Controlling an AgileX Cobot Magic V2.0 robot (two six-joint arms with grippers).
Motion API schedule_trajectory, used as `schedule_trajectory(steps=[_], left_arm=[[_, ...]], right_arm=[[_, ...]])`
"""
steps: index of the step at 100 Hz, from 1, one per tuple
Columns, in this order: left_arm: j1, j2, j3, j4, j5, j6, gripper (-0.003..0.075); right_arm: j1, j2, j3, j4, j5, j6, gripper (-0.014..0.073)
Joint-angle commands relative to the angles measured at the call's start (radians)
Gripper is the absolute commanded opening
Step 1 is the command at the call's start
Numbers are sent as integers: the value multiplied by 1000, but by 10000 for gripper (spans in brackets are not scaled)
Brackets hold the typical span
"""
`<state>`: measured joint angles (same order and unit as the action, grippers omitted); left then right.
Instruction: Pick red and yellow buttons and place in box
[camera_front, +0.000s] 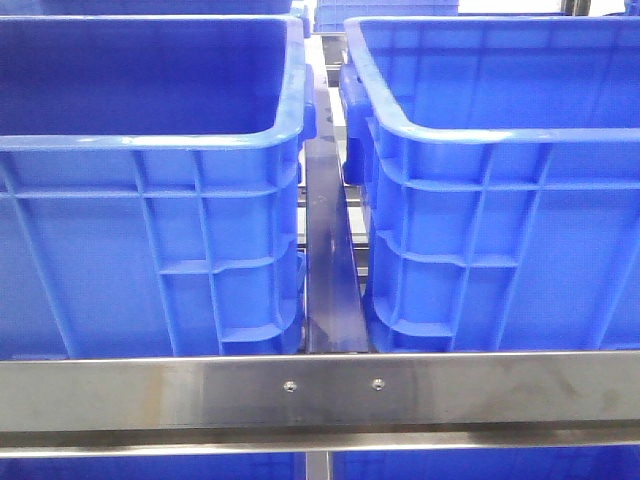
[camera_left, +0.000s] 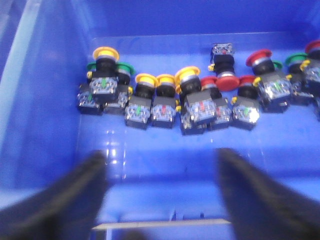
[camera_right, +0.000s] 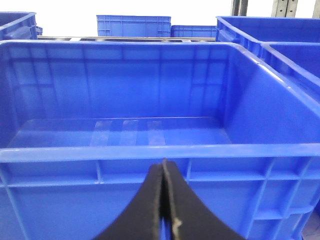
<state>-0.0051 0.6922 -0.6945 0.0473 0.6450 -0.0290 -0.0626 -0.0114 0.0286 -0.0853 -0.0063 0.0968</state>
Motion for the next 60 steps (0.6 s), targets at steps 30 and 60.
schedule_trajectory(steps=[30,60], left_arm=[[-19,402,-318,-136,91,-2,554],[-66,697,-501,-136,191,-2,554]], right_arm=[[-3,-22,-16,-10,-81,-2,-64],[-3,-22,-16,-10,-81,-2,-64]])
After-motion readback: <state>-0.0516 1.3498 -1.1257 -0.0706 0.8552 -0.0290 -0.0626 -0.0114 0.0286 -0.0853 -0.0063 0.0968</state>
